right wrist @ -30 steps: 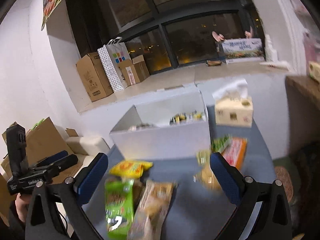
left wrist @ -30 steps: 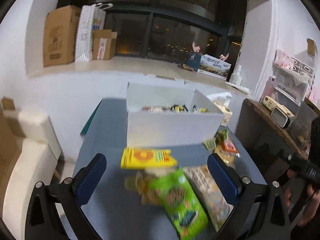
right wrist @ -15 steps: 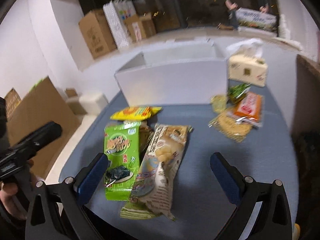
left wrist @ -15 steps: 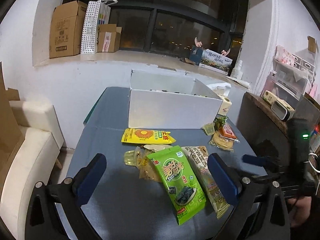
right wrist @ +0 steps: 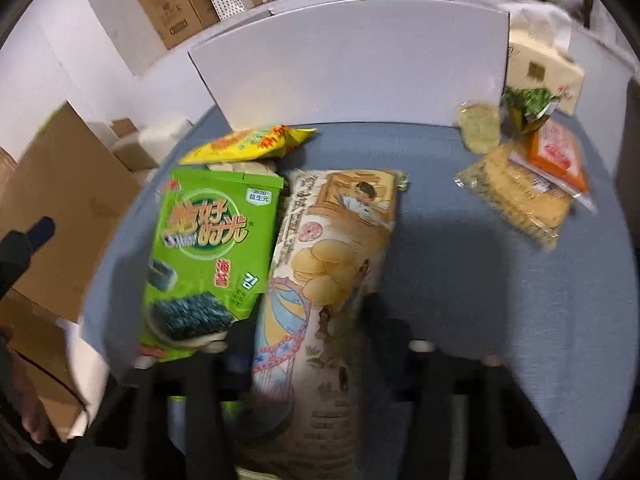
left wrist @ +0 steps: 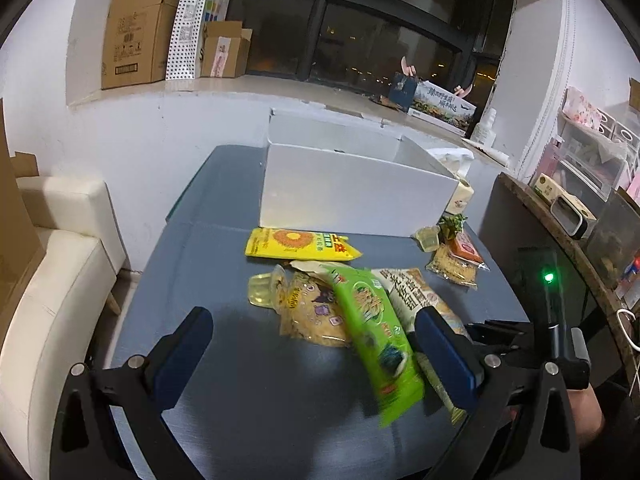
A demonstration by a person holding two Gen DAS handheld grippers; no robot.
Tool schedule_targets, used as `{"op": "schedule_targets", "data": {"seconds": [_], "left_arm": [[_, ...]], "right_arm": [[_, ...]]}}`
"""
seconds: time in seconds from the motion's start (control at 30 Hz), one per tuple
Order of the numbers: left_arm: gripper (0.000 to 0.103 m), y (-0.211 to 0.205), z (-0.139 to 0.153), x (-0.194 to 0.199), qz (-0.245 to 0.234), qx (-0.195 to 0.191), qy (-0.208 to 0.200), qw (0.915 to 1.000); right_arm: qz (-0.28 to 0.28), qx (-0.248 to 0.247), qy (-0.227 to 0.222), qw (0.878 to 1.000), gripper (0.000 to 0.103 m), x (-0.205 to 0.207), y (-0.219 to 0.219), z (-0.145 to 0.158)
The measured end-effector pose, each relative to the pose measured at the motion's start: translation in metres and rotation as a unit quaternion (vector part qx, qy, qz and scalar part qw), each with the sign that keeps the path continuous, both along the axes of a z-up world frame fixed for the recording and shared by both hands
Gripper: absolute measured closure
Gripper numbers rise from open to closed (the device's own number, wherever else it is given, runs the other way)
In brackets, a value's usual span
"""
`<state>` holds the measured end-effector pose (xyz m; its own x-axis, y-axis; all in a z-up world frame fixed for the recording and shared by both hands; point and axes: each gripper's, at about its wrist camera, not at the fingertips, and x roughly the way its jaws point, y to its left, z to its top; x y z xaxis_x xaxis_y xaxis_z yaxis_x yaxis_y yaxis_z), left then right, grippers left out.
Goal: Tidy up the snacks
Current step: 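Grasp the long cream biscuit bag with the right gripper while the left grasps the green seaweed packet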
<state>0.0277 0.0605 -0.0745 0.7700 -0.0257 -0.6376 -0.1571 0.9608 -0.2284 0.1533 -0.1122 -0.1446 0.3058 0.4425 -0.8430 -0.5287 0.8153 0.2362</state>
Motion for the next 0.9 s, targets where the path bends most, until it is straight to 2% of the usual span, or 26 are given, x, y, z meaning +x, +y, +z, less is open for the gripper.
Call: {"op": "schedule_targets", "data": {"seconds": [0.1, 0.23, 0.3, 0.43, 0.57, 0.7, 0.8, 0.83, 0.87, 0.9], "left_arm": [[0.000, -0.005, -0.003, 0.004, -0.009, -0.001, 0.006, 0.9999], [0.000, -0.014, -0.008, 0.014, -0.027, -0.010, 0.024, 0.9993], [0.000, -0.022, -0.013, 0.025, -0.035, -0.010, 0.045, 0.9983], [0.000, -0.040, -0.028, 0.044, -0.012, -0.003, 0.081, 0.9966], [0.000, -0.067, -0.048, 0.068, 0.001, 0.045, 0.120, 0.9917], [0.000, -0.082, -0.066, 0.085, 0.017, 0.077, 0.146, 0.9862], [0.000, -0.082, -0.073, 0.087, 0.029, 0.086, 0.151, 0.9843], [0.004, -0.082, -0.074, 0.088, 0.033, 0.090, 0.153, 0.9836], [0.026, -0.080, -0.075, 0.086, 0.028, 0.091, 0.151, 0.9840], [0.036, -0.080, -0.074, 0.085, 0.031, 0.099, 0.152, 0.9830]], "right_arm": [[-0.004, 0.025, 0.004, 1.000, 0.069, -0.002, -0.008, 0.006], [-0.022, 0.051, -0.011, 0.998, 0.069, -0.006, -0.028, 0.023], [-0.034, 0.072, -0.027, 0.996, 0.069, -0.011, -0.044, 0.038], [-0.069, 0.093, -0.063, 0.991, 0.069, -0.024, -0.075, 0.067], [-0.101, 0.089, -0.113, 0.984, 0.069, -0.047, -0.096, 0.092], [-0.100, 0.096, -0.120, 0.983, 0.069, -0.054, -0.102, 0.100], [-0.103, 0.087, -0.125, 0.983, 0.069, -0.057, -0.103, 0.098], [-0.100, 0.086, -0.128, 0.983, 0.069, -0.059, -0.102, 0.097], [-0.096, 0.086, -0.129, 0.983, 0.069, -0.059, -0.100, 0.095], [-0.092, 0.087, -0.128, 0.984, 0.069, -0.060, -0.099, 0.094]]}}
